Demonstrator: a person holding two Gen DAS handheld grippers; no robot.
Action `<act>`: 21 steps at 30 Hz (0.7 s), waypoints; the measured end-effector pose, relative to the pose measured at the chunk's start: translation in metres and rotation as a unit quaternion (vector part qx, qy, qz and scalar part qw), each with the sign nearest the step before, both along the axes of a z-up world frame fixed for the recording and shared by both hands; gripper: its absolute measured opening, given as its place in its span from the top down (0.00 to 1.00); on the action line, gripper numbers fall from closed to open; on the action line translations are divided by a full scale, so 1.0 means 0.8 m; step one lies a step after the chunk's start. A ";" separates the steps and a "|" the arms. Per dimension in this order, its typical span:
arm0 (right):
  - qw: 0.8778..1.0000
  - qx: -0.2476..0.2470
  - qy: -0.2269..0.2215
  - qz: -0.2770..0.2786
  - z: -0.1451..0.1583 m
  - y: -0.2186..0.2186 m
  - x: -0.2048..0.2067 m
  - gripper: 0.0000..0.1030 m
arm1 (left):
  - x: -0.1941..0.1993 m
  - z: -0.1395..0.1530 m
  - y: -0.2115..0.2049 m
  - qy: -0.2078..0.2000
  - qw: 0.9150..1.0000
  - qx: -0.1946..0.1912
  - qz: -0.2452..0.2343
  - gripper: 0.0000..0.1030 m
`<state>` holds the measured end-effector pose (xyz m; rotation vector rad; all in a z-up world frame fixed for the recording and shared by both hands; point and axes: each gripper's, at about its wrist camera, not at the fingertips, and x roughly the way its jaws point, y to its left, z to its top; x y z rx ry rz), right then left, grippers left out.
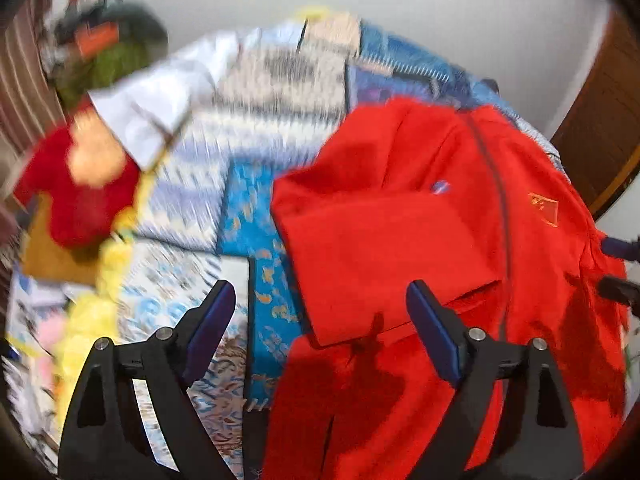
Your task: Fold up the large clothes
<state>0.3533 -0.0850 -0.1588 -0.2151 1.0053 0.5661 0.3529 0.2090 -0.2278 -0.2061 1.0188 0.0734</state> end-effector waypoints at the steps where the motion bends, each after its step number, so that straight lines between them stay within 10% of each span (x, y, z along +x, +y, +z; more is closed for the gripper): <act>1: 1.000 -0.001 0.003 0.000 -0.003 0.000 0.001 0.28 | 0.008 -0.014 0.008 0.016 0.999 -0.035 0.006 0.19; 9: 1.000 -0.014 0.013 -0.010 -0.025 -0.014 0.009 0.28 | 0.036 -0.074 0.007 0.066 0.986 -0.147 0.036 0.78; 15: 0.999 0.004 0.015 -0.030 -0.028 -0.046 0.014 0.28 | 0.039 0.012 -0.031 -0.008 0.999 -0.026 0.019 0.92; 21: 0.997 0.047 0.023 -0.057 -0.020 -0.086 0.017 0.28 | 0.051 0.129 -0.131 -0.104 0.993 0.018 -0.061 0.92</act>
